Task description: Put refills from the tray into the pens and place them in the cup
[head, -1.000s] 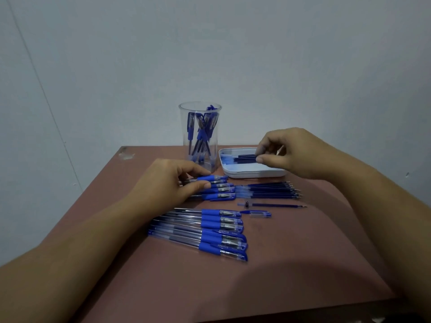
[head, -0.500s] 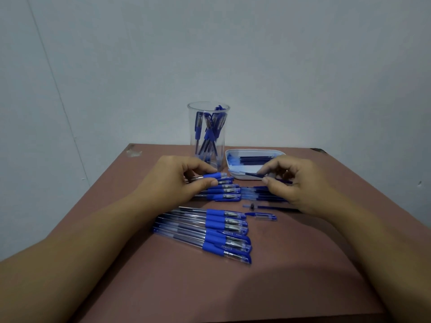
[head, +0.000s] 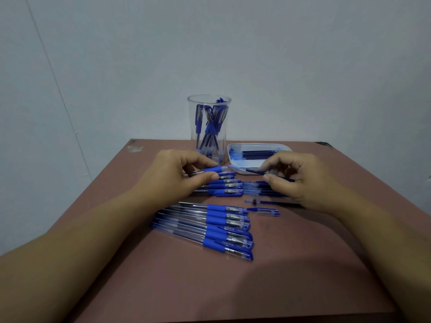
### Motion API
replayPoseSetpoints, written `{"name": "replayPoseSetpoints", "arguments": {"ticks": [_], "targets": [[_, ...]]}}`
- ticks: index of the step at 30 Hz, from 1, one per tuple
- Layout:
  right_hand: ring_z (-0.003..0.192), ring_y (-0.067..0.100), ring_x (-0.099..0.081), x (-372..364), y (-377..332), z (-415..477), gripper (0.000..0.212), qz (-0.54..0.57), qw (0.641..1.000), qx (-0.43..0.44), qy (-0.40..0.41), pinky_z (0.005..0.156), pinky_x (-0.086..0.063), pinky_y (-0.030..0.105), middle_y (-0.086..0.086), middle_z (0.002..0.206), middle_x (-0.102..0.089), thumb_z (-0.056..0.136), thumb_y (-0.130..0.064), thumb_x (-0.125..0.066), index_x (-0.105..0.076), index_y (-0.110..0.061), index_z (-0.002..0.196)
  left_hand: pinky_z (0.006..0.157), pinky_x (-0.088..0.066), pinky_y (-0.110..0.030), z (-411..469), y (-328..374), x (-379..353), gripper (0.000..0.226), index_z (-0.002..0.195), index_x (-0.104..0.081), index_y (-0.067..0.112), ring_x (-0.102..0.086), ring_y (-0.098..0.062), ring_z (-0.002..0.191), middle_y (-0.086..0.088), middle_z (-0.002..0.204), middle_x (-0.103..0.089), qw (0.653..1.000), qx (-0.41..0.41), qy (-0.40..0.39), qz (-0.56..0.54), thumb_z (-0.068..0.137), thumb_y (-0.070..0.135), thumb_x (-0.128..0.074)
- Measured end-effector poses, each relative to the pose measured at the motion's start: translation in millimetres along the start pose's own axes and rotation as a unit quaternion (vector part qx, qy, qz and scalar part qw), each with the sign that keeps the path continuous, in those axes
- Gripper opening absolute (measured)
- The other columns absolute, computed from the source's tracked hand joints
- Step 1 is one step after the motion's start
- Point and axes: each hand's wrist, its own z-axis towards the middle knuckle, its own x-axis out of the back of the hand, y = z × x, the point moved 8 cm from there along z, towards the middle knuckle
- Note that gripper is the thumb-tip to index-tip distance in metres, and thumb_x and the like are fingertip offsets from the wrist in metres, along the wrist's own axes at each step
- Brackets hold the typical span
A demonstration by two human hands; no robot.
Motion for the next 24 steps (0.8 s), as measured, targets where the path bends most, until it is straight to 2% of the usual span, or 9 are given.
{"name": "replayPoseSetpoints", "arguments": {"ticks": [2, 4, 11, 14, 18, 20, 24], "targets": [[0.063, 0.015, -0.052, -2.6, 1.9, 0.3, 0.023, 0.009, 1.0, -0.006, -0.012, 0.058, -0.044, 0.018, -0.002, 0.072, -0.062, 0.085, -0.009, -0.07, -0.068, -0.032, 0.086, 0.055, -0.042, -0.009, -0.2, -0.9, 0.1, 0.021, 0.088, -0.064, 0.051, -0.058, 0.0, 0.063, 0.02, 0.07, -0.067, 1.0, 0.004, 0.001, 0.001, 0.075, 0.038, -0.074], [0.064, 0.014, -0.052, -3.7, 2.1, 0.3, 0.021, 0.012, 1.0, -0.004, -0.018, 0.058, -0.043, 0.016, 0.002, 0.075, -0.063, 0.085, -0.009, -0.07, -0.069, -0.03, 0.088, 0.055, -0.043, -0.01, -0.4, -2.2, 0.0, 0.018, 0.087, -0.064, 0.052, -0.059, -0.001, 0.063, 0.02, 0.07, -0.068, 1.0, 0.005, 0.001, 0.001, 0.072, 0.045, -0.07], [0.075, 0.011, -0.057, -2.3, -0.2, -0.4, 0.03, -0.047, 0.998, 0.021, -0.031, 0.065, -0.041, 0.012, -0.007, 0.084, -0.064, 0.087, -0.011, -0.07, -0.065, -0.041, 0.089, 0.059, -0.045, -0.012, -0.8, -3.5, -3.2, 0.023, 0.09, -0.065, 0.051, -0.061, -0.003, 0.071, 0.014, 0.08, -0.072, 0.999, -0.012, -0.034, 0.038, 0.076, 0.037, -0.077], [0.075, 0.007, -0.055, -3.9, -0.8, -0.7, 0.03, -0.058, 0.998, 0.022, -0.033, 0.065, -0.04, 0.011, -0.008, 0.084, -0.063, 0.087, -0.012, -0.07, -0.063, -0.042, 0.088, 0.058, -0.045, -0.012, -0.9, -3.7, -2.6, 0.02, 0.089, -0.065, 0.052, -0.06, -0.004, 0.068, 0.012, 0.077, -0.072, 0.999, -0.013, -0.027, 0.036, 0.075, 0.041, -0.075], [0.07, 0.006, -0.053, -5.6, -0.6, -0.1, 0.031, -0.058, 0.998, 0.018, -0.034, 0.062, -0.04, 0.011, -0.011, 0.078, -0.062, 0.087, -0.012, -0.07, -0.062, -0.042, 0.086, 0.053, -0.041, -0.01, -0.5, -5.2, -1.9, 0.021, 0.085, -0.067, 0.048, -0.054, -0.001, 0.057, 0.017, 0.061, -0.065, 1.0, 0.009, -0.004, 0.002, 0.077, 0.032, -0.078], [0.069, 0.005, -0.053, -5.8, -0.6, 0.0, 0.03, -0.057, 0.998, 0.018, -0.035, 0.062, -0.04, 0.01, -0.012, 0.076, -0.061, 0.086, -0.011, -0.07, -0.063, -0.041, 0.086, 0.052, -0.04, -0.009, -0.8, -3.7, -3.8, 0.021, 0.084, -0.067, 0.046, -0.053, -0.001, 0.055, 0.02, 0.063, -0.065, 1.0, 0.007, -0.009, -0.008, 0.078, 0.029, -0.078], [0.074, 0.007, -0.056, -5.5, -0.5, 0.5, 0.032, -0.065, 0.997, 0.026, -0.036, 0.064, -0.041, 0.01, -0.012, 0.081, -0.063, 0.086, -0.012, -0.07, -0.062, -0.044, 0.087, 0.054, -0.041, -0.009, -1.0, -4.1, -3.5, 0.02, 0.084, -0.067, 0.048, -0.057, -0.001, 0.059, 0.013, 0.066, -0.069, 1.0, 0.004, -0.014, 0.002, 0.075, 0.033, -0.078]]}}
